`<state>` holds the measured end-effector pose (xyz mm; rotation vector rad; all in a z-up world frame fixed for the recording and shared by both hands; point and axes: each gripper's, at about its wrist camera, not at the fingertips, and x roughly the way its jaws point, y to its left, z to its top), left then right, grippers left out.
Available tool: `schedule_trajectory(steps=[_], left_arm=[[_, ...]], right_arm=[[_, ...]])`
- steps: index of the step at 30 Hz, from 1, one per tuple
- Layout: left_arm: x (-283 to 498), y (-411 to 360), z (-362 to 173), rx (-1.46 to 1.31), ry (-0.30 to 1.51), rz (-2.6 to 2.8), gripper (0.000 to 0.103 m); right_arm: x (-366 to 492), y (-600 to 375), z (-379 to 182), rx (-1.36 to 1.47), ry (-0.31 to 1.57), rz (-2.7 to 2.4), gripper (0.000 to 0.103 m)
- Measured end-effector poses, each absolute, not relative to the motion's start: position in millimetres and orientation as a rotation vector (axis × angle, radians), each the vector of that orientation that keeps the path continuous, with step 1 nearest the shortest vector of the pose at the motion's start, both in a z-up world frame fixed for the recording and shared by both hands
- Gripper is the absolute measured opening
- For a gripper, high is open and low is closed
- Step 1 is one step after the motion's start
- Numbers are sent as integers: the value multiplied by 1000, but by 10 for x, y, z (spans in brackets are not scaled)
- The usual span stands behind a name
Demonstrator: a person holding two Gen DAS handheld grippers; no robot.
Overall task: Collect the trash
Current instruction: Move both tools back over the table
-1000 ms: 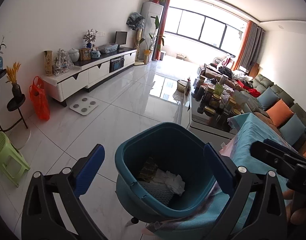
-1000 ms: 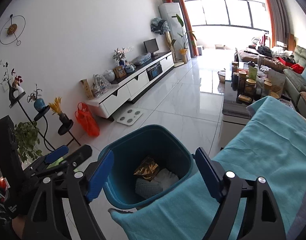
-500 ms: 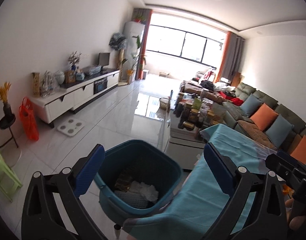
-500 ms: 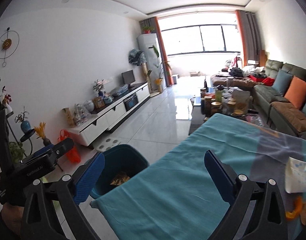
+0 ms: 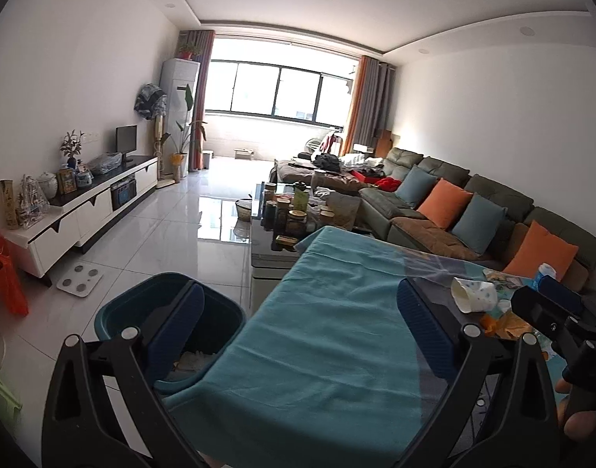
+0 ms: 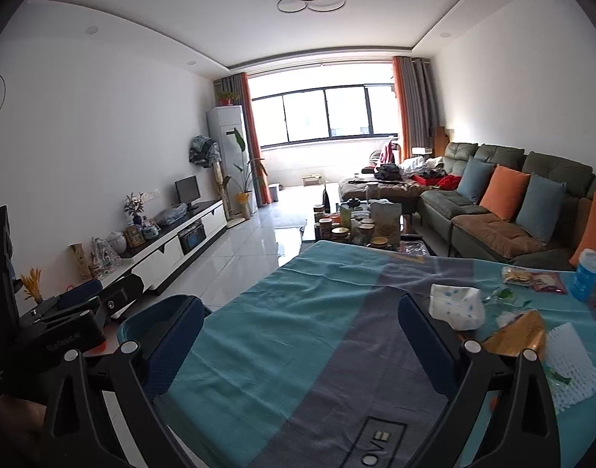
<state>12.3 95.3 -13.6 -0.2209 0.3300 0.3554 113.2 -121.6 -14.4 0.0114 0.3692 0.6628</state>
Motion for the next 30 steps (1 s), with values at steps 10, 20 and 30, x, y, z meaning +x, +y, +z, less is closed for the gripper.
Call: schedule_trajectory(steps=[10, 20, 30], left_arm=[[228, 358, -100, -160, 322, 183, 98], [339, 60, -120, -130, 348, 62, 98], [511, -208, -164, -92, 379, -21, 98]], right_arm=[[801, -1874, -181, 30, 340, 468, 96], [601, -2334, -222, 53, 325, 309, 96], [643, -2568, -243, 71, 322, 228, 96]])
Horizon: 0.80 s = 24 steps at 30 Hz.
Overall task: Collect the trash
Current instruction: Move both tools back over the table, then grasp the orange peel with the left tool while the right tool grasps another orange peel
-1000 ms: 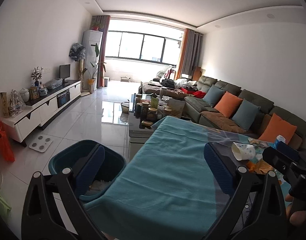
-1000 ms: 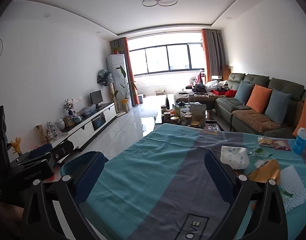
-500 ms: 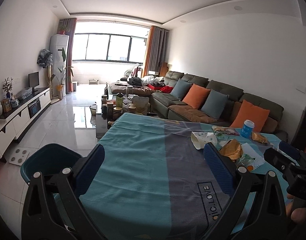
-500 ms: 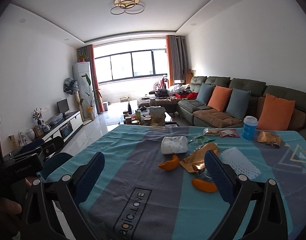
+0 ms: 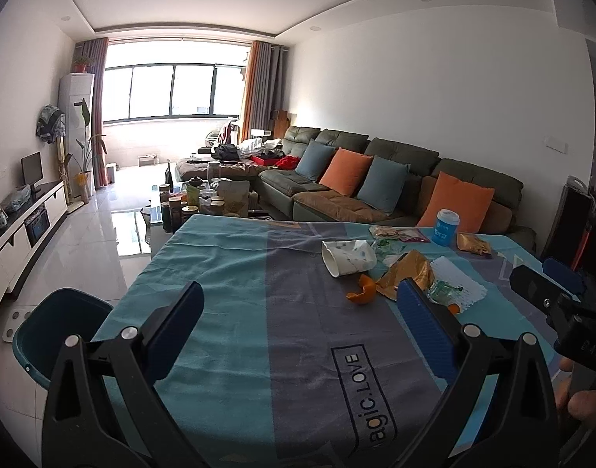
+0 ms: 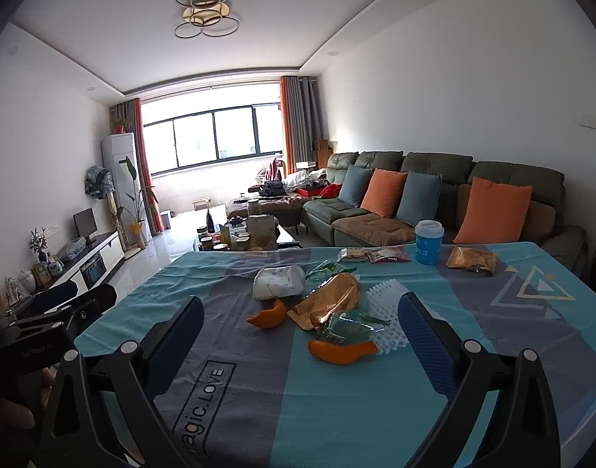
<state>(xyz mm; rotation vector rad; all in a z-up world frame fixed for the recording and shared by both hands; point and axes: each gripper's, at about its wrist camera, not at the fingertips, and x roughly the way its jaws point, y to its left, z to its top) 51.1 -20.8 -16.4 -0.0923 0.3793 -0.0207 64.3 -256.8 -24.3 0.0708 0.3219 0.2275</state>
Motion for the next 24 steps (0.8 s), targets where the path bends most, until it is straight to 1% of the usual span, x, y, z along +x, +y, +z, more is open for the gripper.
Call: schedule_trajectory(steps=[16, 24], left_arm=[[1354, -635, -411, -57, 500, -115, 98], [1809, -800, -664, -59, 597, -137, 97]], right_arm=[[1244, -3027, -447, 88, 446, 119, 96], [1517, -2960, -716, 76, 575, 147, 96]])
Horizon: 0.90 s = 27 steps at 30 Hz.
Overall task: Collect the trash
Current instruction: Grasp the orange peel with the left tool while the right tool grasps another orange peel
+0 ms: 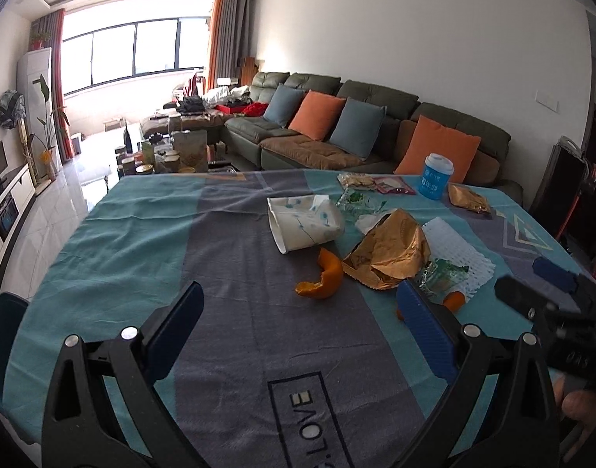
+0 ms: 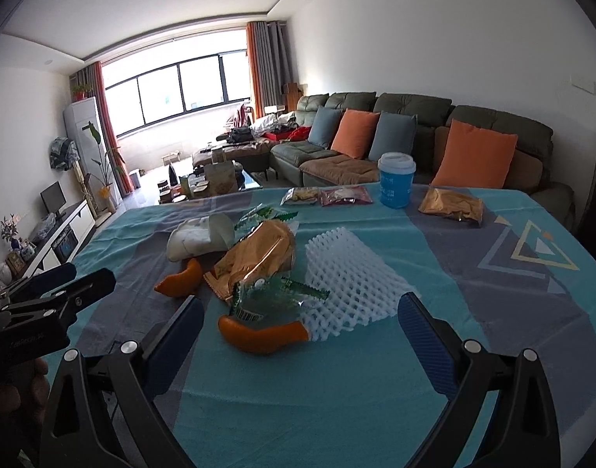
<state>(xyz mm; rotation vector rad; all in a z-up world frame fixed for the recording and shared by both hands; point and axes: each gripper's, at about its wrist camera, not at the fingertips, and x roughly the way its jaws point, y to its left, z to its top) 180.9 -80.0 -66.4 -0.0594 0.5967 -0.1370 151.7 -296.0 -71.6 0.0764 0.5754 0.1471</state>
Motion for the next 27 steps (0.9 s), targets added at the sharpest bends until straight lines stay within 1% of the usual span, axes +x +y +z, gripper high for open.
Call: schedule_trajectory(steps=[7, 10, 12, 16, 24, 27], left_arm=[[2169, -936, -819, -47, 657, -148, 97], [2312, -988, -883, -38, 680, -161, 97], [2386, -1026, -919, -30, 699, -174, 97], [2542, -1056, -1022, -44, 762, -203, 97], [2806, -1047, -1152, -73, 848, -205, 97], [2886, -1043, -1208, -78, 885, -216, 97]], right_arm=[[1669, -2845, -946, 105, 671, 168, 96], [1711, -2802, -1008, 120, 699, 179, 91], [1734, -2765, -1040, 131, 712, 185, 90], [1793, -2722, -1115, 149, 738, 192, 81], [1873, -2670, -1187, 178, 771, 201, 76], [1898, -2681, -1191, 183, 774, 196, 70]])
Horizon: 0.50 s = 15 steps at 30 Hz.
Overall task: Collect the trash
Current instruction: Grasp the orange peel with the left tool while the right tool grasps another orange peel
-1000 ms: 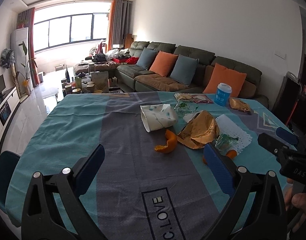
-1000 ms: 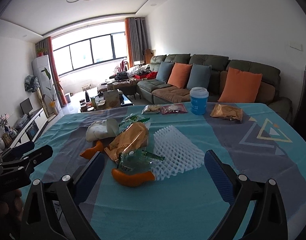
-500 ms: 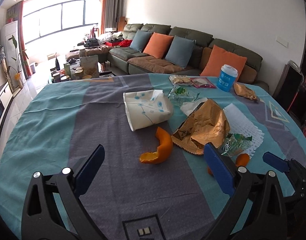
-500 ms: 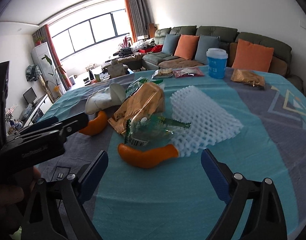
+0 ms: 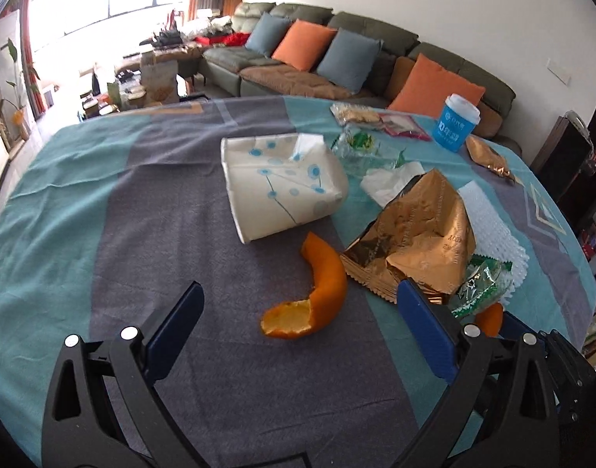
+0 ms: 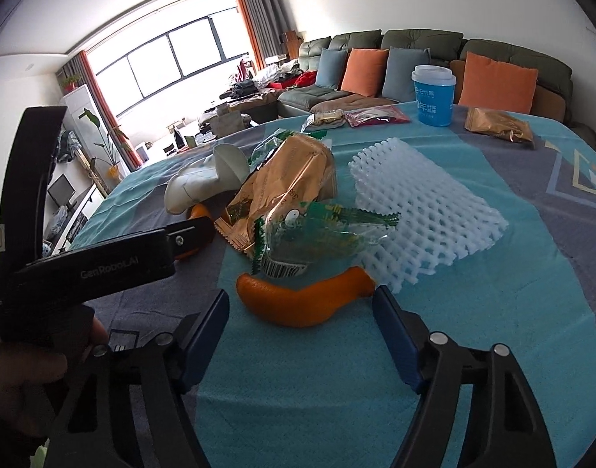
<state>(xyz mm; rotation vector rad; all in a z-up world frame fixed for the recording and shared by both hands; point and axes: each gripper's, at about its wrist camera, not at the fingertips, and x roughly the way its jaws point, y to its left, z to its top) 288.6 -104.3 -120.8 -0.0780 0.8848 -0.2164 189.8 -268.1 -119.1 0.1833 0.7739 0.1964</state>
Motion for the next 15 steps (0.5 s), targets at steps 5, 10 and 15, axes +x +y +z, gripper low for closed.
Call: schedule_trajectory(steps=[5, 10, 15], left_arm=[[2937, -1081, -1257, -53, 913, -216, 97], [2919, -1080, -1248, -44, 901, -208, 80], [2898, -1025, -1232, -61, 889, -217, 62]], right_arm=[[1892, -2683, -1194, 186, 772, 189, 61], [1872, -2647, -1194, 178, 772, 203, 53], [1873, -2610, -1194, 175, 778, 228, 41]])
